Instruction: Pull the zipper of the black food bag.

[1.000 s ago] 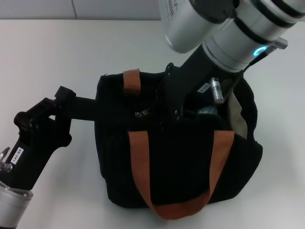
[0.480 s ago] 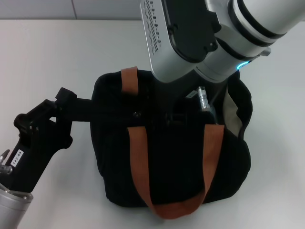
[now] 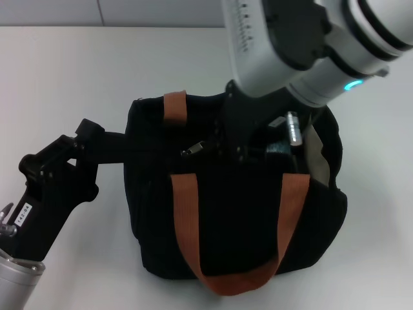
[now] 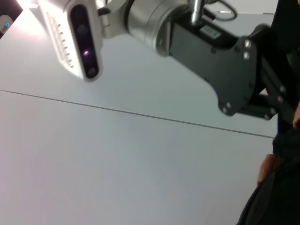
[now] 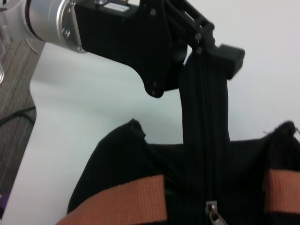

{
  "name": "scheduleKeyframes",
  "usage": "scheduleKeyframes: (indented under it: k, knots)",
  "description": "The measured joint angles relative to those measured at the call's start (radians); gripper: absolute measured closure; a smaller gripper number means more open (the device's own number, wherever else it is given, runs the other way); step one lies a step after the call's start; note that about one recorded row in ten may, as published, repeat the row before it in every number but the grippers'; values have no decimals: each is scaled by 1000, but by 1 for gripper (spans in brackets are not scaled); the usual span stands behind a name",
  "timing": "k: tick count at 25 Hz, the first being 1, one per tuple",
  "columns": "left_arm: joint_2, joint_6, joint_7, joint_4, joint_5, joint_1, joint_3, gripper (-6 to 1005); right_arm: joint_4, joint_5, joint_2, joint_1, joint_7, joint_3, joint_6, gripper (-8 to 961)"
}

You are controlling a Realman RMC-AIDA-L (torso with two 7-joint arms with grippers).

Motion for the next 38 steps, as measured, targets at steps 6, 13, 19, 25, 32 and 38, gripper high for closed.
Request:
scheduleKeyframes:
  k: [6,13,19,25,32,38]
  knots:
    - [0,7,0,-1,1,2,0,980,-3,60,-3,-49,-7,91,-33,941]
    - [0,9,0,-23,-6,1,-12,980,-22,142,-6,-44,-11,192,-128,912]
    - [0,-74,1,-15,-7,30,-6,980,-48,138,-4,-50,-23,197,-82,848]
    - [0,-115,8,-12,0,56,21,980,0,133,-5,-31,-49,187,-63,715]
    - [0,-154,73,-18,-4,55,32,980,24,115,-4,-12,-74,160,-69,663]
    - [0,-140,63,-34,-6,57,-2,980,9,121,-1,-33,-74,163,-65,663]
